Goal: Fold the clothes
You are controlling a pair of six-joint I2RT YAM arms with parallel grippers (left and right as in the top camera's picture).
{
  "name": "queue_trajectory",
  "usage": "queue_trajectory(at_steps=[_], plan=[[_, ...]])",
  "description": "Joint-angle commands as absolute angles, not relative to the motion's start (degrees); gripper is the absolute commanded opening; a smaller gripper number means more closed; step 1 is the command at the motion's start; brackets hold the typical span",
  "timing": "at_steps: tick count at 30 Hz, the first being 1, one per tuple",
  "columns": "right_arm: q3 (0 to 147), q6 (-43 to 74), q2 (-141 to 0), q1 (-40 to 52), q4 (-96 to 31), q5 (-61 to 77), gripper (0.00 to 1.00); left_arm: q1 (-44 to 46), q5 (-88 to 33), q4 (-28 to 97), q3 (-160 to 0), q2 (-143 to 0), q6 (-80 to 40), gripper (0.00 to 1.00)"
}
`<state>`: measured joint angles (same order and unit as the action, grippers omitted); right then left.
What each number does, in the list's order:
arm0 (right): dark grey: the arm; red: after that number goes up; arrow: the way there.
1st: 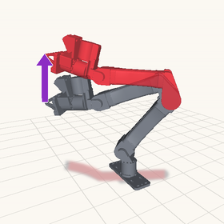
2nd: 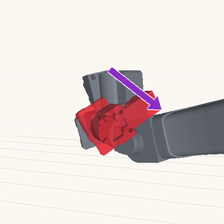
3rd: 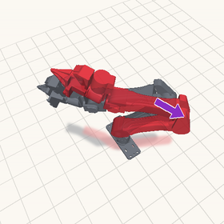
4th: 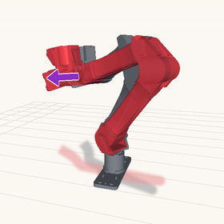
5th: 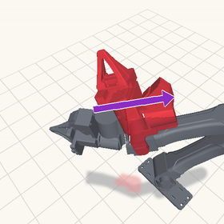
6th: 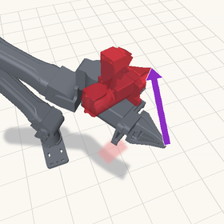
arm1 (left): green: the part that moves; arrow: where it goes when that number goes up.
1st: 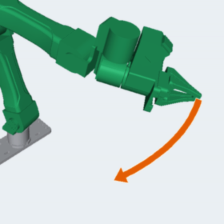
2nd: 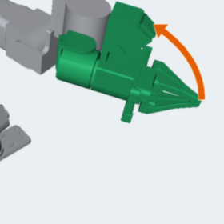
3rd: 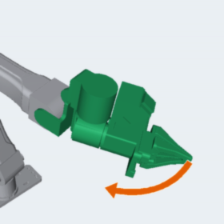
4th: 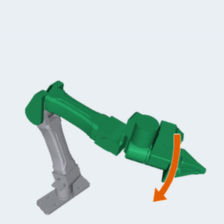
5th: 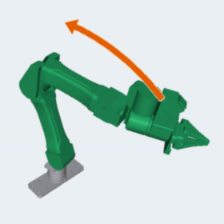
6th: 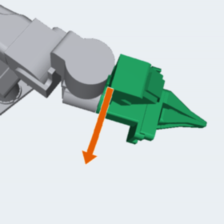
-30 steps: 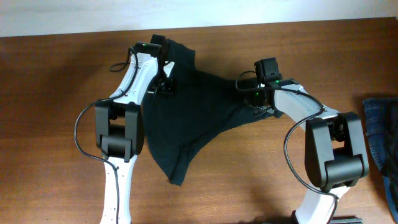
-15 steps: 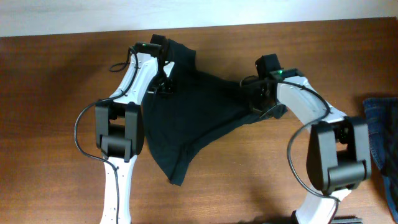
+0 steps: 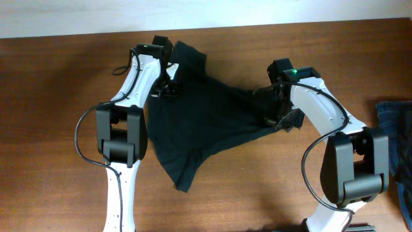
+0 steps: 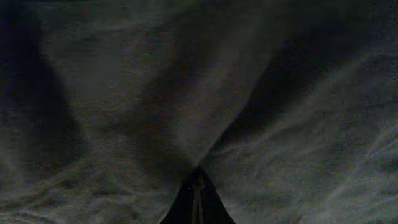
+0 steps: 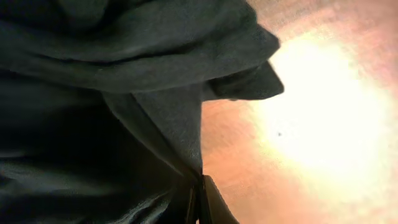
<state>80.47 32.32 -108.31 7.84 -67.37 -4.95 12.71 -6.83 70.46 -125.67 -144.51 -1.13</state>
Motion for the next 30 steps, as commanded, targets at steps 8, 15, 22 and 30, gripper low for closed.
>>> queue_trajectory(at_steps=[8,15,22,30], plan=[[80.4,31.8,-107.4,4.8,-72.9,-7.7,0.04,9.9,-3.6,70.9,-123.0,-147.3,-0.8,0.01],[79.6,31.8,-107.4,4.8,-73.7,-8.4,0.26,9.9,-3.6,70.9,-123.0,-147.3,-0.8,0.01],[74.0,30.3,-107.4,4.8,-70.7,-8.4,0.3,10.0,-3.7,70.9,-123.0,-147.3,-0.8,0.0],[76.2,24.2,-105.7,4.7,-69.2,-8.3,0.34,9.8,-4.7,77.2,-134.8,-145.6,-0.8,0.05]])
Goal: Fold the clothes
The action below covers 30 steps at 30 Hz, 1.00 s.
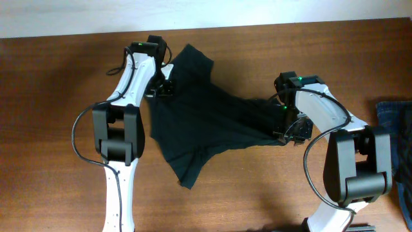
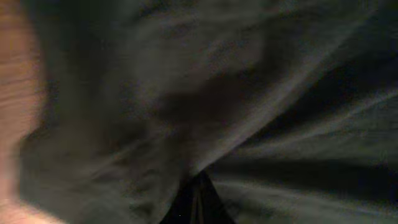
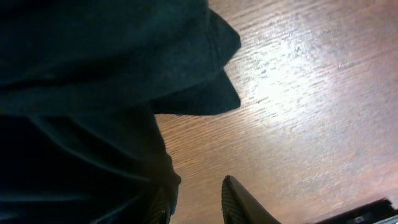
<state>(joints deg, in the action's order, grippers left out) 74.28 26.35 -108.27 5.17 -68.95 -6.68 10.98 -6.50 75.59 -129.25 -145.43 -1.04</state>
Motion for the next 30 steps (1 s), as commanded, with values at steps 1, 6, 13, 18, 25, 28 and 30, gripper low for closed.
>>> queue_trajectory(at_steps=[1,6,13,18,25,28,30], plan=[[76.4,24.2,-105.3,4.7,-69.3,-8.2,0.35,9.8,-4.7,78.7,-136.8,-145.1,-0.8,0.09],[76.9,21.9,-103.6,4.7,-69.6,-8.3,0.43,8.9,-5.0,83.6,-142.2,-144.3,-1.1,0.63],[81.3,19.3,-99.4,4.7,-71.3,-8.2,0.89,4.5,-13.6,81.9,-141.7,-144.3,3.7,0.99],[82.1,19.4,-97.7,4.7,-71.1,-8.2,0.99,4.1,-15.7,78.7,-138.1,-144.4,11.2,0.99],[82.0,19.5,-97.8,3.7,-71.2,-8.2,0.99,4.7,-17.2,69.9,-127.9,-144.4,13.5,0.99],[82.0,19.5,-97.8,2.9,-71.2,-8.2,0.99,4.7,-19.8,69.0,-126.8,-144.4,13.9,0.97],[82.0,19.5,-97.8,2.3,-71.2,-8.2,0.99,4.8,-20.0,69.0,-126.7,-144.4,13.9,0.94]])
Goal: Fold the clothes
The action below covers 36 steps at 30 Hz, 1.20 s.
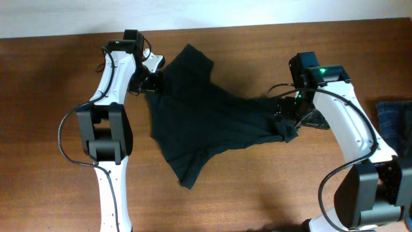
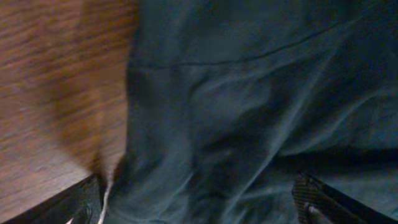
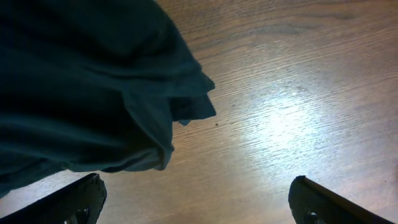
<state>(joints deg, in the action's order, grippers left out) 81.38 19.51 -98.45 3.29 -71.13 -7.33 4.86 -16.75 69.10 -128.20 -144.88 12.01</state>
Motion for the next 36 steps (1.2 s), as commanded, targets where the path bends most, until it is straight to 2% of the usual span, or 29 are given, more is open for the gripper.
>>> queue_trajectory(at_steps=[1,5,7,9,11,18,26,31,36], plan=[[82.0,19.5,-97.8,2.1,-71.2,-8.2,0.99,4.8,-20.0,69.2,-126.6,-144.4,13.9,0.9],[82.0,19.5,-97.8,1.4,-71.2,-8.2,0.99,5.2,-19.9,69.6,-126.5,-144.4,13.8,0.52],[82.0,19.5,-97.8,1.3,-71.2,-8.2,0.99,5.3,-19.9,69.7,-126.5,-144.4,13.8,0.24],[82.0,19.5,-97.8,1.3,-71.1,-8.2,0.99,5.3,-19.9,69.9,-126.5,-144.4,13.8,0.08],[82.0,19.5,-97.8,1.1,-71.1,-8.2,0.99,5.3,-19.9,70.1,-126.6,-144.3,13.8,0.01],[82.0,19.5,-97.7,-3.5,-70.2,-6.8,0.99,5.2,-19.9,77.0,-136.0,-141.4,13.1,0.0],[82.0,18.6,-97.8,-9.8,-71.3,-3.2,0.99,6.7,-19.7,86.3,-165.6,-132.3,7.2,0.0],[82.0,18.6,-97.8,-9.7,-71.3,-3.2,0.99,10.2,-19.7,83.9,-180.1,-123.9,6.0,0.0],[82.0,18.6,-97.8,-9.7,-71.2,-3.2,0.99,14.3,-19.6,77.6,-179.5,-112.3,6.1,0.0]])
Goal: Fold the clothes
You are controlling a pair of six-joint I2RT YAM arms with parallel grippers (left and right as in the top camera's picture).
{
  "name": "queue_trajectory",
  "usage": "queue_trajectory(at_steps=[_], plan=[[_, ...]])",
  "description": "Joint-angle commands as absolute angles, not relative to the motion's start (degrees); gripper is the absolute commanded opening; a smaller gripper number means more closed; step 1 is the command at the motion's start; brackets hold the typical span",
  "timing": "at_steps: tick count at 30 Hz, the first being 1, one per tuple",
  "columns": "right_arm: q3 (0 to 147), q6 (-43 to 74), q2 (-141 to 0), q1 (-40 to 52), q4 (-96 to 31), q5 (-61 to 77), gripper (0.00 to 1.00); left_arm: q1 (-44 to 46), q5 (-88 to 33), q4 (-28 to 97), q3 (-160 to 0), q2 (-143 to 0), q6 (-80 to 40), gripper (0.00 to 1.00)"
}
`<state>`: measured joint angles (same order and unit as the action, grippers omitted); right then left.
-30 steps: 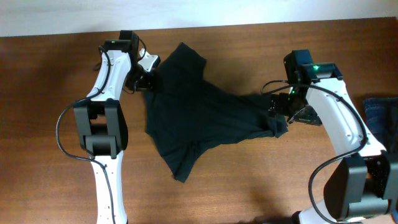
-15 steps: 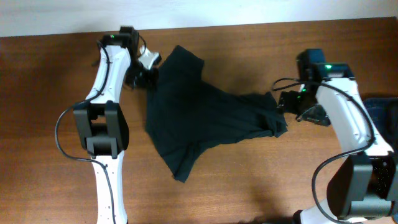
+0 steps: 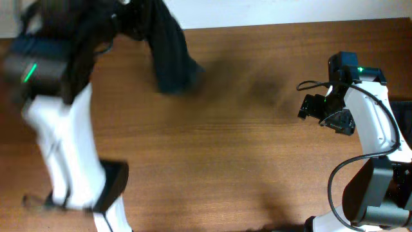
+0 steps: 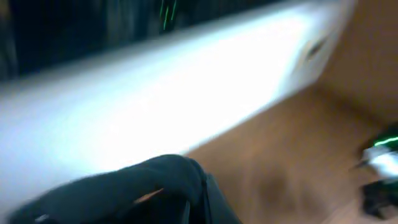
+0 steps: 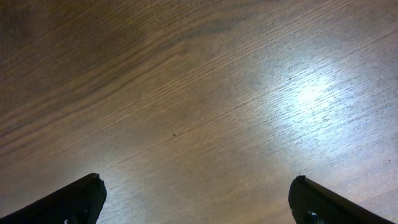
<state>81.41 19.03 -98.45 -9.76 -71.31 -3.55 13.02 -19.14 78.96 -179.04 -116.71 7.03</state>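
The dark garment (image 3: 168,55) hangs bunched in the air over the table's far left, blurred by motion. My left arm is raised high and close to the overhead camera, and my left gripper (image 4: 199,202) is shut on a fold of that cloth (image 4: 124,193). At the right side of the table my right gripper (image 3: 325,115) stands open, with only bare wood between its fingers (image 5: 74,202). No cloth shows in the right wrist view.
The brown wooden table (image 3: 225,161) fills the overhead view, and a white wall (image 3: 290,13) runs along its far edge. A sliver of dark blue cloth (image 3: 408,103) shows at the right edge, behind my right arm.
My left gripper, then open at the garment's far left corner, is now shut on it and raised high with the whole garment off the table. My right gripper is further right, still open.
Both grippers were shut on the spread garment, left at its far corner, right at its right end. The right gripper then opened and let its end drop. Then both were open, with the garment lying flat. Now the left gripper holds it aloft.
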Motion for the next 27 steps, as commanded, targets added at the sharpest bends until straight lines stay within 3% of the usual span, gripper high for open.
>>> queue_trajectory(at_steps=[1,12,27], plan=[[82.0,18.6,-97.8,-9.7,-71.2,-3.2,0.99,15.2,-18.8,76.1,-179.5,-110.5,6.1,0.0],[81.9,18.6,-97.8,-9.7,-72.0,-3.0,0.99,19.1,-1.0,76.6,-178.1,-104.7,6.9,0.0],[81.9,18.2,-97.8,-10.4,-71.6,-3.4,0.99,22.1,-8.4,74.9,-166.5,-105.9,5.1,0.0]])
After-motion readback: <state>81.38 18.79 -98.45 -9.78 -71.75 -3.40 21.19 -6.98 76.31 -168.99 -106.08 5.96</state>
